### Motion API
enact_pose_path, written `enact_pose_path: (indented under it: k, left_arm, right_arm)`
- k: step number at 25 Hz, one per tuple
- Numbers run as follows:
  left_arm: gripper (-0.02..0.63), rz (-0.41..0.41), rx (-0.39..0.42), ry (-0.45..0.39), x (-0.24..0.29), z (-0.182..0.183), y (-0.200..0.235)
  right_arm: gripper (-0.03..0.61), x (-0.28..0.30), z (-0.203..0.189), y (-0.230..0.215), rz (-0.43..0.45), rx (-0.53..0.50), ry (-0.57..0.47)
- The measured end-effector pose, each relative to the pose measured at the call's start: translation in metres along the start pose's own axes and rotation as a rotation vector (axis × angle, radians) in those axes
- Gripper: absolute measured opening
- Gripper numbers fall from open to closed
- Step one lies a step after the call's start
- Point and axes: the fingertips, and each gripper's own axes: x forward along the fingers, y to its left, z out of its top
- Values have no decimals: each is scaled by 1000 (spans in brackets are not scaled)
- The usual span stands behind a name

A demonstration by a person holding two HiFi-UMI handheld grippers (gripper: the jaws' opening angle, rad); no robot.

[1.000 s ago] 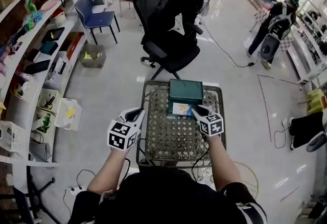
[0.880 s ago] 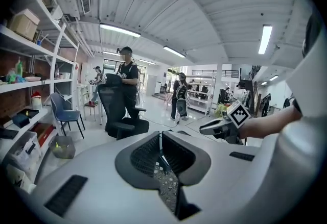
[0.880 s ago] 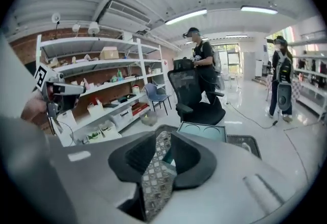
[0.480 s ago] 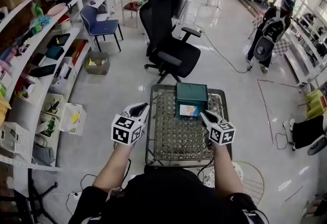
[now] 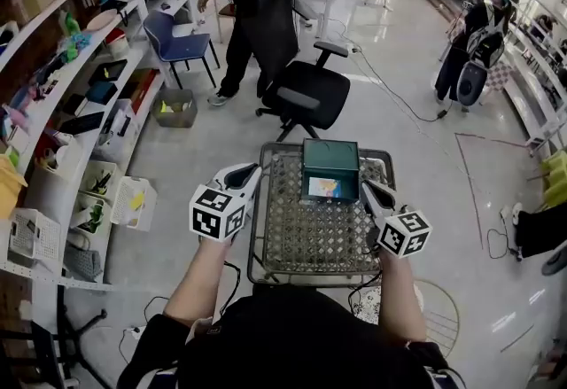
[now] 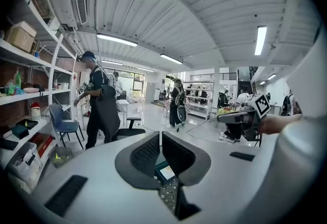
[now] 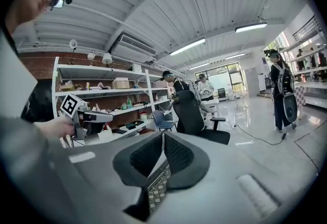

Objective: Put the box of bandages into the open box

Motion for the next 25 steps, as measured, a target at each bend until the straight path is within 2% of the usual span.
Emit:
enact_pose_path:
  k: [7,14,21,25]
  left_arm:
    - [21,50,-8,-16,-8,6,-10]
    - [21,129,-28,-9,-22,2,3]
    - [21,147,-19,-50,-22,27,5]
    - [21,156,-35,-48,-20,23,2]
  right_arm:
    - [11,-30,17,-2,29,-32,-72]
    - [11,-35,30,1,65,-47,-119]
    - [9,-27,48,-15,63,-59,-169]
    - [9,-27,47,-17,71,-51,-171]
